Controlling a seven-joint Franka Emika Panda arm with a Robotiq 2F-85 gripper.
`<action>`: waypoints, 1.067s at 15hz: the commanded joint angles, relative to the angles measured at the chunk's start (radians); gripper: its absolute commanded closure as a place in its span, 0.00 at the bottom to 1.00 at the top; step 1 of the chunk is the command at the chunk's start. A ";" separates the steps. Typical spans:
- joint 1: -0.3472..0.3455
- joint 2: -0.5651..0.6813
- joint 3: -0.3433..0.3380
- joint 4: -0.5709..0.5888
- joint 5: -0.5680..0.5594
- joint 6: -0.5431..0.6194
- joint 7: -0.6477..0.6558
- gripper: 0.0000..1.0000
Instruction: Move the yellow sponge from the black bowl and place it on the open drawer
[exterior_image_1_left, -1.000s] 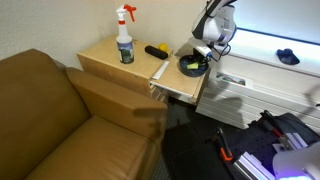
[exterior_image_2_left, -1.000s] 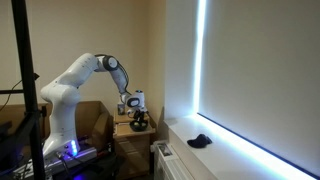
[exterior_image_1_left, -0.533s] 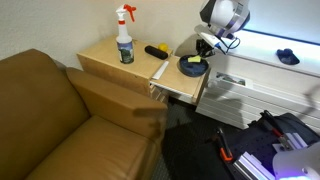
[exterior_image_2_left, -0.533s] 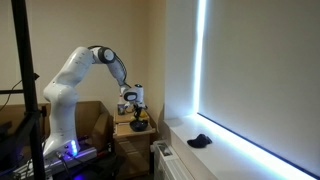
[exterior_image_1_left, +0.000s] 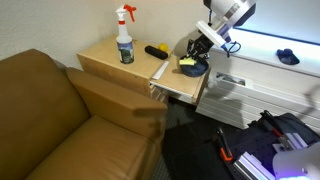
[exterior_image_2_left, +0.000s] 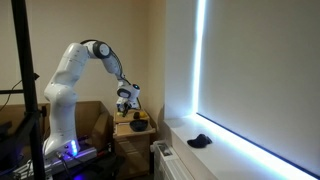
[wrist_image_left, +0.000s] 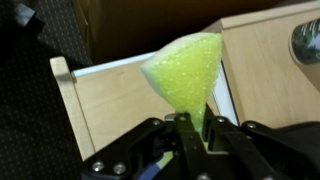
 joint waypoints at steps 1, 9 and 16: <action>0.065 0.010 -0.029 -0.016 0.035 -0.111 -0.103 0.96; 0.167 0.052 -0.081 0.009 0.015 -0.132 -0.065 0.96; 0.178 0.206 -0.070 0.114 0.112 0.156 -0.138 0.96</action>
